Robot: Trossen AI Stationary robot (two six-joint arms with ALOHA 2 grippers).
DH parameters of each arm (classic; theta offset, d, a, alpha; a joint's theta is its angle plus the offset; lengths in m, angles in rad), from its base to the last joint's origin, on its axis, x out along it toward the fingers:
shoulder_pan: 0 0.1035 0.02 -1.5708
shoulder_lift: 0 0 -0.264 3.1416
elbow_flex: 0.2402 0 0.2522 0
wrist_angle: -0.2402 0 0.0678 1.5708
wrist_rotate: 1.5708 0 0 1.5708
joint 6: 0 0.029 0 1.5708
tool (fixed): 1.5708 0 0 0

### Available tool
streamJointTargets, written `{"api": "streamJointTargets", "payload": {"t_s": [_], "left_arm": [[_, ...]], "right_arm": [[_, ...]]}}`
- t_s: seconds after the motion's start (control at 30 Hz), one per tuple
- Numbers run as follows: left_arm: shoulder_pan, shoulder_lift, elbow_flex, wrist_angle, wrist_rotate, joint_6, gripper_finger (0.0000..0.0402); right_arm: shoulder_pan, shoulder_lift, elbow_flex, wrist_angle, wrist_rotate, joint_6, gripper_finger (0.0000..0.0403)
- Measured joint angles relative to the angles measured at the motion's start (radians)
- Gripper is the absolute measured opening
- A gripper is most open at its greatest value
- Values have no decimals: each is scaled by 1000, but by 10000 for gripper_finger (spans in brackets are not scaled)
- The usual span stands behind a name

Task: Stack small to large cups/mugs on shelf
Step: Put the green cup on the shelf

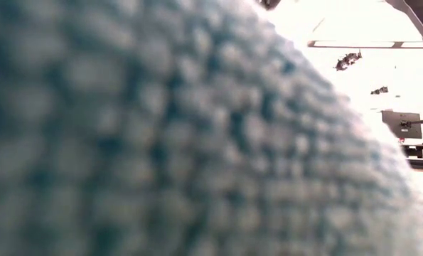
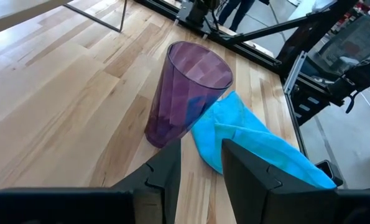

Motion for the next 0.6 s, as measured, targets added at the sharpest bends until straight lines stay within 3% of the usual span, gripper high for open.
{"api": "streamJointTargets", "payload": {"t_s": [0.6], "left_arm": [[0, 0, 0, -2, 0, -15, 104]], "right_arm": [[-7, 72, 0, -12, 20, 25, 0]]}}
